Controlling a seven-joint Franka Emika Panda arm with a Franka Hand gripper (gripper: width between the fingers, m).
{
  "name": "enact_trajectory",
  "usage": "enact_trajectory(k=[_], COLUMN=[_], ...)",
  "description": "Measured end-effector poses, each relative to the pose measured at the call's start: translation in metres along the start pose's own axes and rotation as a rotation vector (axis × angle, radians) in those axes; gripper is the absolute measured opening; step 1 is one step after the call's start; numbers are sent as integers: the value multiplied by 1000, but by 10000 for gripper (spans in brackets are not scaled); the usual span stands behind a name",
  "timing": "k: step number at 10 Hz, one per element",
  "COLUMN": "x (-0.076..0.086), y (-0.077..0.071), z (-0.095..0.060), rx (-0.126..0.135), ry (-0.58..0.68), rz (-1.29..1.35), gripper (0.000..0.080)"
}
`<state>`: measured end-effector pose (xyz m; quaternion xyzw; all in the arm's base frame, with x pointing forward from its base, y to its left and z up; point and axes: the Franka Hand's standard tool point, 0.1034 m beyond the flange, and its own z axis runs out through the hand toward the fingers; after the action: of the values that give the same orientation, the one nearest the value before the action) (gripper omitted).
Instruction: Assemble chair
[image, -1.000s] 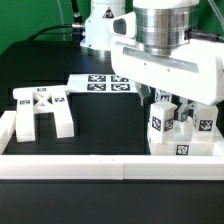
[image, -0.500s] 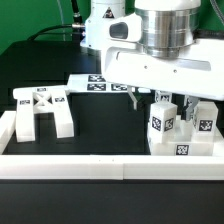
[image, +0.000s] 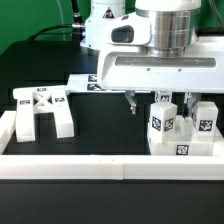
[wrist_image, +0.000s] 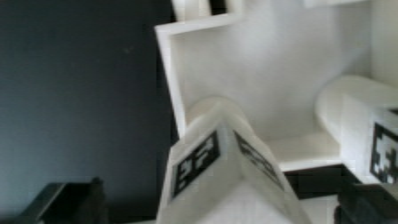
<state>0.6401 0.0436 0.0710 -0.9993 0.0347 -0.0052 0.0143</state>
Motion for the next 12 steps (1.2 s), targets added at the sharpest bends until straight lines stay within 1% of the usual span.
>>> enact_trajectory(k=[2,4,6,7,8,9,10,12], x=[0,0,1,1,1,1,1,1], y=[1,2,1,1,1,1,1,1], z=[0,0,0,0,0,0,0,1], rx=[-9,-12,-14,-14,-14,-14,-14,-13], ry=[-1,1,6,6,6,6,6,6], rz=[-135,-254,-294,-293,-292,-286,-264,-222], gripper=[649,649,649,559,423,423,289,290])
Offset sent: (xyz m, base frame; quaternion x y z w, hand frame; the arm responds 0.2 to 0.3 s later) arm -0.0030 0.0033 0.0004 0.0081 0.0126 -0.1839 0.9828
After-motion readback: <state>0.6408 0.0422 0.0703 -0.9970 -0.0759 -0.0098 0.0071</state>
